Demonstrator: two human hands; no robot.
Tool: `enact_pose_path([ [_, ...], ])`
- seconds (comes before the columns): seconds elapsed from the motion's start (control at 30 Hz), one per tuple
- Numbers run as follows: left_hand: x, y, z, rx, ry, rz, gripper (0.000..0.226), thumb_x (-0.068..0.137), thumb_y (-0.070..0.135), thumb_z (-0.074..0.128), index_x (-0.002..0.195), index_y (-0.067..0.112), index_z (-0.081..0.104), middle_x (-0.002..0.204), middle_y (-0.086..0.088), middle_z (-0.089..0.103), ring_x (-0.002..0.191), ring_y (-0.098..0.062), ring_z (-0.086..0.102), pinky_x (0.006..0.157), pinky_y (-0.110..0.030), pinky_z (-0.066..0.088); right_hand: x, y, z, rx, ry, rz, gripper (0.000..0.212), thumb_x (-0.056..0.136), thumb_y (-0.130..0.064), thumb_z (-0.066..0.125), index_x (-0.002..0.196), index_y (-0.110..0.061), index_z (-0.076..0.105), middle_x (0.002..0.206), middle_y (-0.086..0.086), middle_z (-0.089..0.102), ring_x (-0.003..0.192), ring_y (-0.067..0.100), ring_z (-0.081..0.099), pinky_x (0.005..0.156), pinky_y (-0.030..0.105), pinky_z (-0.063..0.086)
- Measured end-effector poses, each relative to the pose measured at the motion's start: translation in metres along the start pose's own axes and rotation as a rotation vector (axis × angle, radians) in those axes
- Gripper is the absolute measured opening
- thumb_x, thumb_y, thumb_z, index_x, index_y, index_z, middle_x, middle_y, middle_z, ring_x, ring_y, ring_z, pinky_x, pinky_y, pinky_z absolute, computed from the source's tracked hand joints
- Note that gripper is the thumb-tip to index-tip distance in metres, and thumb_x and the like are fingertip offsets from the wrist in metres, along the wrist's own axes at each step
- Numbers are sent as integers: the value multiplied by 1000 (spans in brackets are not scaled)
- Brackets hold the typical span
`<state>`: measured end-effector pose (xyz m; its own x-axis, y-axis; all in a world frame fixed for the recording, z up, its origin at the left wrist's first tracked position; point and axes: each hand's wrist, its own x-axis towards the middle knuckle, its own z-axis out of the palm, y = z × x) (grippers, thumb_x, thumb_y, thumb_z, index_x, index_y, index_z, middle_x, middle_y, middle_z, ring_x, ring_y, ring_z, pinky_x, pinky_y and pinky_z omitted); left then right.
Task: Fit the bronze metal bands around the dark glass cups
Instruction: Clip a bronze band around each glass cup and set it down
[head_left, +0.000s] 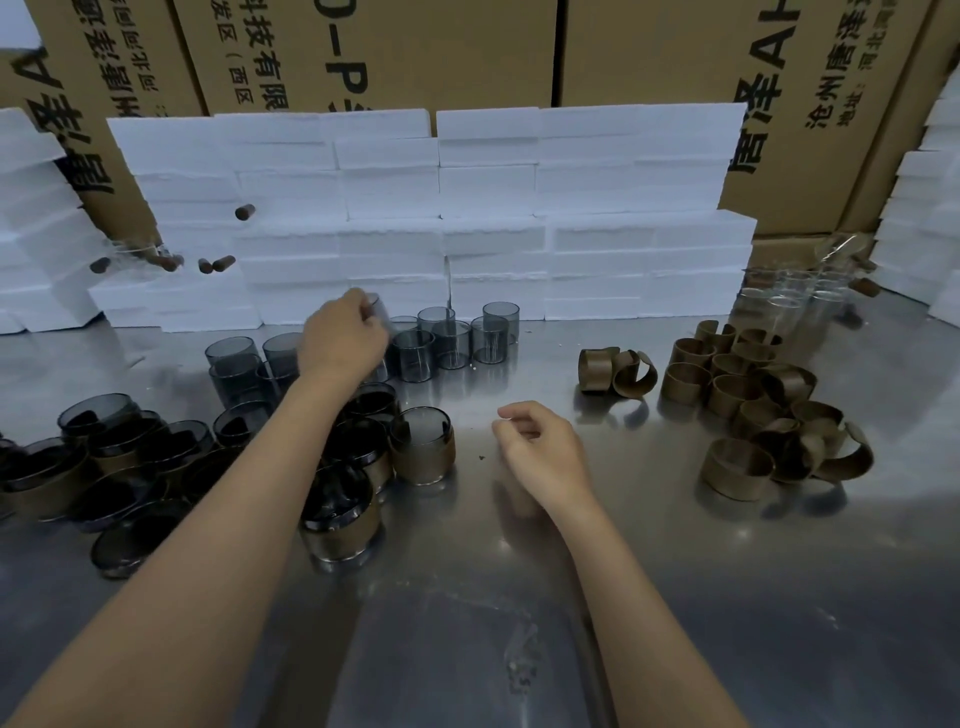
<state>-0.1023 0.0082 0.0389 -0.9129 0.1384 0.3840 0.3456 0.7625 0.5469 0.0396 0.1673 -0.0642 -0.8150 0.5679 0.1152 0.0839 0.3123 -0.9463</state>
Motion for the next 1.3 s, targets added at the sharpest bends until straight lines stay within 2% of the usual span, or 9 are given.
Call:
enact_pose_path([
  [0.13, -12, 42, -2, -400, -229, 48, 18, 100, 15, 54, 83, 22, 52, 88, 2, 58, 77, -15, 53, 66, -33, 40, 1, -14, -13, 264, 39, 88, 15, 101, -36, 58, 101, -26, 70, 100, -6, 74, 96, 12, 65, 73, 22, 48],
  [0.3, -67, 78, 27, -831, -427, -176, 20, 87, 29, 49, 75, 16, 58, 75, -4, 64, 76, -22, 56, 76, -36, 44, -6, -26, -33, 749, -135, 257, 57, 101, -62, 42, 131, -17, 60, 122, 8, 72, 116, 27, 67, 104, 45, 50],
  [0.43, -110, 81, 61, -976, -514, -237, 44, 81, 45, 46, 88, 8, 68, 93, -11, 76, 94, -34, 70, 94, -48, 52, -20, -29, -29, 814, -311, 238, 49, 98, -65, 51, 101, -20, 69, 99, 4, 71, 99, 21, 68, 94, 44, 49],
  [0.6, -118, 68, 91, -705, -270, 9, 28, 108, 33, 34, 114, 25, 60, 125, 0, 54, 123, -15, 41, 104, -31, 29, -15, -27, -25, 644, -106, 257, 64, 97, -73, 40, 109, -21, 75, 110, 5, 78, 103, 20, 75, 86, 42, 62],
  [0.73, -119, 63, 98, -706, -121, 23, 14, 106, 27, 45, 113, 23, 57, 104, 7, 52, 112, -15, 43, 93, -26, 29, -6, -19, -20, 426, 114, 241, 68, 103, -66, 25, 110, -16, 71, 118, 12, 73, 111, 28, 70, 100, 51, 55],
  [0.9, -119, 66, 94, -816, -50, -31, 15, 106, 25, 52, 103, 14, 61, 89, 6, 63, 77, -1, 56, 70, -20, 40, 1, -12, -22, 536, 205, 175, 44, 111, -39, 35, 93, -15, 67, 101, 17, 73, 65, 11, 75, 54, 31, 60],
  [1.03, -118, 67, 86, -955, -79, -200, 38, 99, 50, 60, 91, 13, 68, 75, 10, 66, 67, 1, 59, 66, -15, 43, -3, -15, -24, 538, 179, 100, 43, 101, -55, 53, 110, -15, 67, 98, 6, 76, 76, 8, 75, 56, 23, 57],
  [1.17, -129, 78, 83, -991, -303, -211, 59, 80, 82, 48, 99, 32, 73, 100, 7, 76, 105, -8, 69, 97, -37, 54, -10, -19, -18, 475, 29, 114, 68, 79, -81, 60, 114, -25, 71, 97, -7, 80, 89, 4, 75, 68, 22, 58],
  [1.3, -133, 81, 82, -952, -330, -239, 54, 75, 85, 39, 100, 44, 65, 125, 3, 65, 133, -22, 52, 112, -50, 43, -11, -17, -16, 365, 28, 80, 56, 90, -76, 52, 102, -26, 76, 90, -13, 79, 84, -5, 72, 61, 9, 51],
])
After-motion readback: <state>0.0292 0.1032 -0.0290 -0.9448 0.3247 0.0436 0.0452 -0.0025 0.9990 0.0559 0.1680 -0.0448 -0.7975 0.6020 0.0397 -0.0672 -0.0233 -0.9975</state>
